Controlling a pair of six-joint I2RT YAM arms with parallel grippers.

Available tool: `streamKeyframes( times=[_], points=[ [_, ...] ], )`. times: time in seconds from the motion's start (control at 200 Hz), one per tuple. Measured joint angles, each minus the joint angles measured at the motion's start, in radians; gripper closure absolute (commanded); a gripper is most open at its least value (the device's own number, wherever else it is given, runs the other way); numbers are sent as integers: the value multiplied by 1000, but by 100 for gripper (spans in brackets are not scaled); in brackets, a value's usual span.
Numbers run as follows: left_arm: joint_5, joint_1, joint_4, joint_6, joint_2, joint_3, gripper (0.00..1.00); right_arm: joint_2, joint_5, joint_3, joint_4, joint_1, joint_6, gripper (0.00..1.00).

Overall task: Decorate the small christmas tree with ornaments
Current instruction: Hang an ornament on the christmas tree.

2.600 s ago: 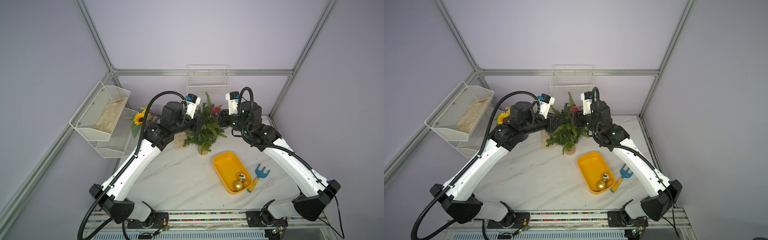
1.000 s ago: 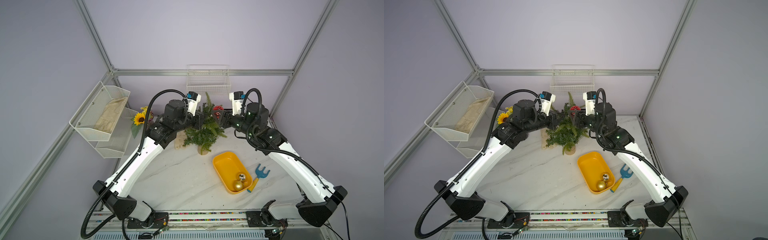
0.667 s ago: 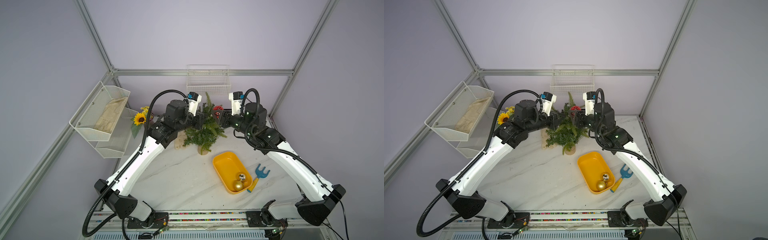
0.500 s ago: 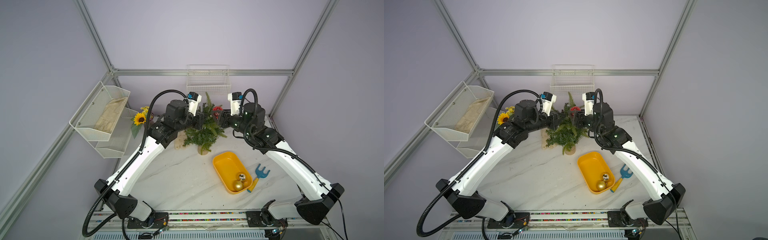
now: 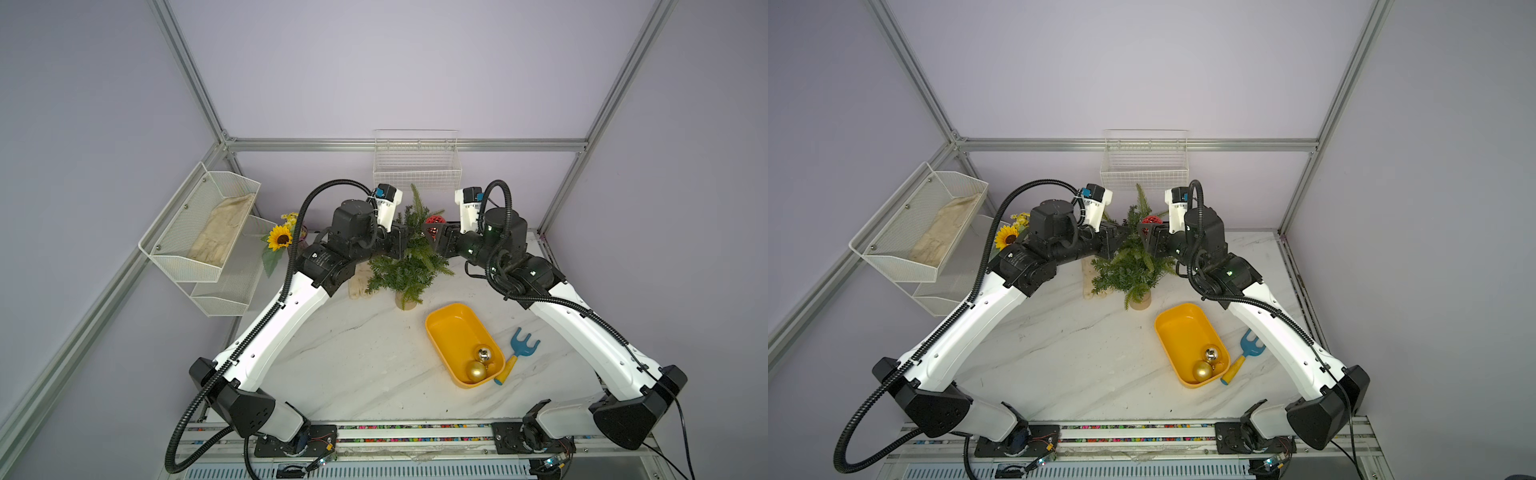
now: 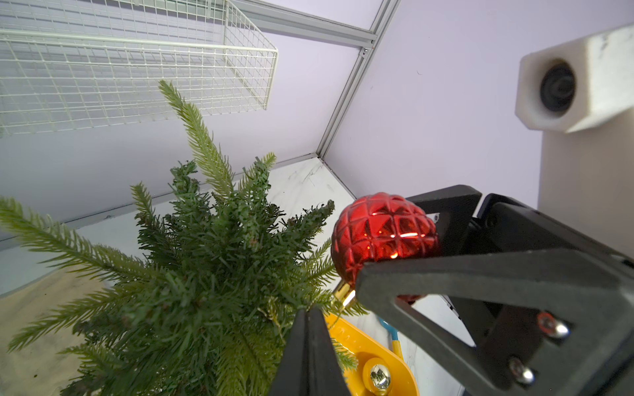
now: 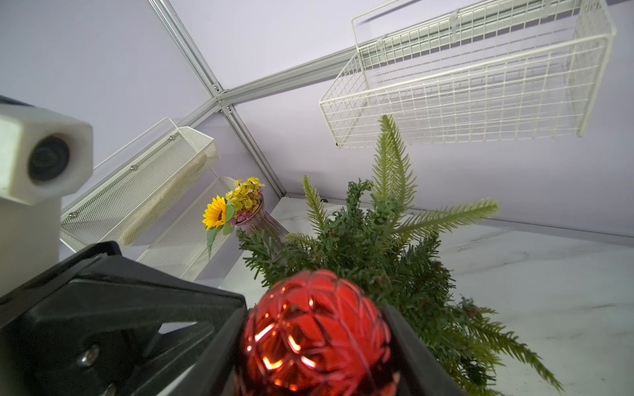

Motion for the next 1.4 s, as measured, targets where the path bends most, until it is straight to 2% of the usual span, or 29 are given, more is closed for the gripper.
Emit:
streamKeyframes(
  times=[1.035, 1.275, 1.395],
  points=[
    [-29, 0, -21, -1, 30, 0, 100, 0, 97, -25, -31, 0, -19, 51],
    [-45, 0, -21, -1, 6, 0, 100, -1, 103, -38, -32, 0, -22, 30],
    [-50, 0, -21, -1, -17, 0, 100, -5, 103, -41, -34, 0, -23, 25]
  ],
)
